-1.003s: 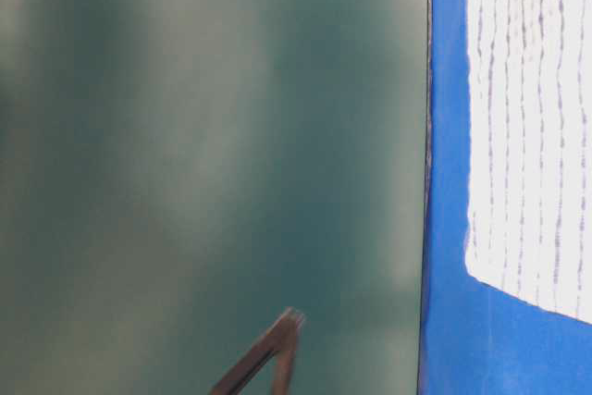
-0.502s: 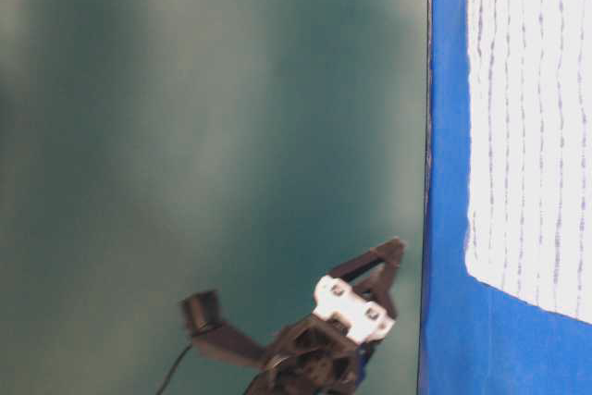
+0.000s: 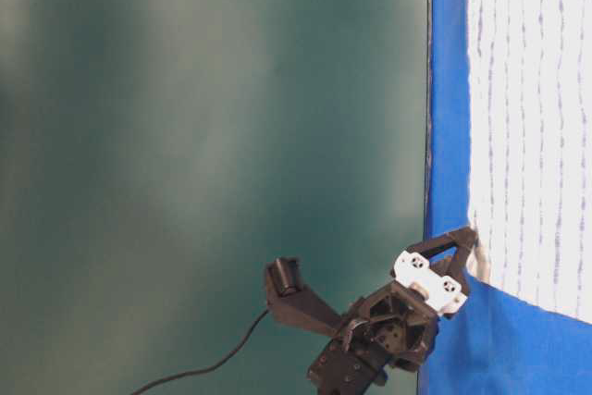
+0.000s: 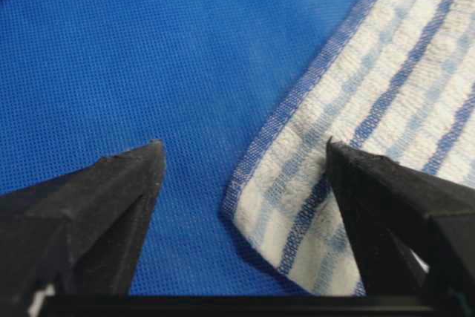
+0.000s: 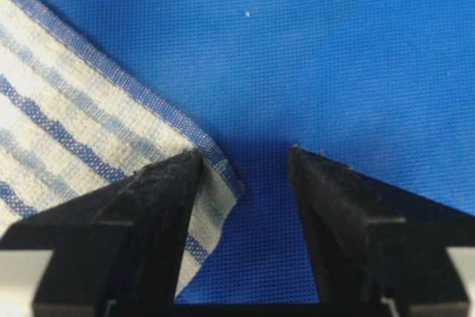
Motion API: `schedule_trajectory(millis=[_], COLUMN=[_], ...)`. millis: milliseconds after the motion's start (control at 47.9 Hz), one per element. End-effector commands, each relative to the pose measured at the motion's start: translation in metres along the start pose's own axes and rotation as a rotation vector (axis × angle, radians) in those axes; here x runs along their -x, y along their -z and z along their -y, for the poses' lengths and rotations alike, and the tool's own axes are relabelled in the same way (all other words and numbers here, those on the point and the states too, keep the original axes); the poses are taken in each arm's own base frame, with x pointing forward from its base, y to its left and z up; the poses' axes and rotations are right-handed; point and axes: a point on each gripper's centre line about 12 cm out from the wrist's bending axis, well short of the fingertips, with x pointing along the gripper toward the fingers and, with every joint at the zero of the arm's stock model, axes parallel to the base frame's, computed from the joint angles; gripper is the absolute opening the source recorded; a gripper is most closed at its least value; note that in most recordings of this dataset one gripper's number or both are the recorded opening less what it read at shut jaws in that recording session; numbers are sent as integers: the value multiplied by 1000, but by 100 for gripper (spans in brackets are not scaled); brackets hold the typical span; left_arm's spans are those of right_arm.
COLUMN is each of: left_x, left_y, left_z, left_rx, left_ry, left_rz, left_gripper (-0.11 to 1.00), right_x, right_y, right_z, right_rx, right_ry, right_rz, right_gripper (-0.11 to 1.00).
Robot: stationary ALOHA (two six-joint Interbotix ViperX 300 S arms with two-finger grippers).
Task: Fold the blue towel.
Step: 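Move both grippers to the towel's far corners and grasp them, then lift the far edge with both grippers and fold it toward the near edge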
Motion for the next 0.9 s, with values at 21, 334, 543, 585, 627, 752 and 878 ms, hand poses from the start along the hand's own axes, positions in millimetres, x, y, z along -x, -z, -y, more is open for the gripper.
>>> schedule_trajectory(millis=[21,334,543,585,627,752,878], left_x=[2,3,3,4,6,16,30], left_y=[-4,-2,-7,-8,-11,-26,-42], left_z=[-1,2,2,2,2,3,4], left_rx=[-1,-21,-39,-39,-41,-41,-44], left_ry=[-2,4,4,4,4,5,8], left_rz=[11,5,14,17,23,54,91], left_gripper=[74,2,2,2,2,2,2], right_x=[1,1,3,4,7,18,32], right_y=[-5,-3,-4,-6,-8,-15,-22], right_z=[1,-6,-6,-6,-6,-6,-6], right_rx=[6,24,16,14,13,10,14], right_ry=[1,-15,-16,-16,-15,-10,-6], right_rz=[20,9,17,25,37,68,88], right_gripper=[54,6,6,6,6,6,6])
